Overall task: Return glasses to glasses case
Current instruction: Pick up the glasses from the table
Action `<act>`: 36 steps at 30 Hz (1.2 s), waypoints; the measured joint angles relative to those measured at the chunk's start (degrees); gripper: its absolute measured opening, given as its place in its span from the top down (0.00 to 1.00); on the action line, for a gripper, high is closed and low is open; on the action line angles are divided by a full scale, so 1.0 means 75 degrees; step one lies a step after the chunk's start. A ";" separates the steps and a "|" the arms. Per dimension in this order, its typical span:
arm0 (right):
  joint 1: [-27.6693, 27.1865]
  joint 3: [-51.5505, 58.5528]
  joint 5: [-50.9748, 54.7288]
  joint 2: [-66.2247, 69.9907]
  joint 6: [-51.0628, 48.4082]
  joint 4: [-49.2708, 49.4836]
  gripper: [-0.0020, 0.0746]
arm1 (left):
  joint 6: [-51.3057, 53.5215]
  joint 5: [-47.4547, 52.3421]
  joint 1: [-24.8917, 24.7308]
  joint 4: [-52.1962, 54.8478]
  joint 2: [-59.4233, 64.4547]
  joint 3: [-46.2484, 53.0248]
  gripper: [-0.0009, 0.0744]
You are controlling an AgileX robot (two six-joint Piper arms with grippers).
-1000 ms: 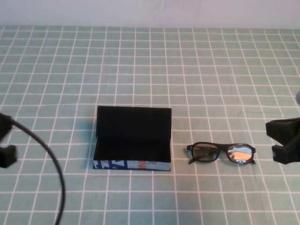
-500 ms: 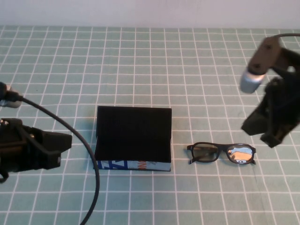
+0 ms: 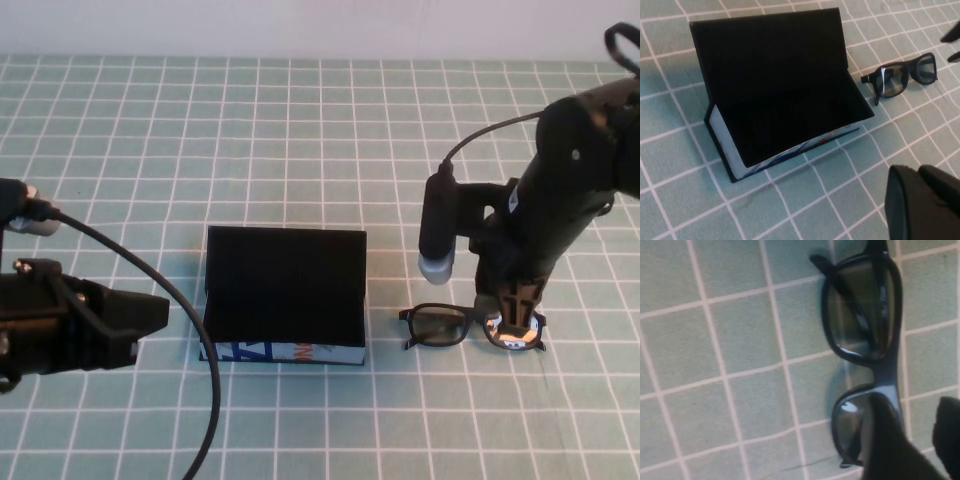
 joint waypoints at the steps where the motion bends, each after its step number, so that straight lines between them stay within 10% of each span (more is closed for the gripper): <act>1: -0.0002 0.0000 -0.0146 0.0070 0.0013 -0.0102 0.66 | 0.0034 0.0000 0.0000 0.0000 0.0000 0.0000 0.99; 7: 0.0002 -0.0061 -0.0681 0.0417 0.0013 -0.0241 0.42 | 0.0063 0.0035 0.0000 0.0000 0.0000 0.0000 0.99; 17: 0.0002 -0.0060 -0.0764 0.1178 0.0026 -0.0171 0.40 | 0.0063 0.0065 0.0000 0.0000 0.0000 0.0000 0.99; 28: 0.0002 -0.0078 -0.0680 0.1336 0.0026 -0.0120 0.88 | 0.0063 0.0199 0.0000 0.0030 0.0000 0.0000 0.99; 36: 0.0002 -0.0090 -0.0500 0.0970 0.0026 -0.0090 0.97 | 0.0063 0.0199 0.0000 0.0173 0.0000 0.0000 0.99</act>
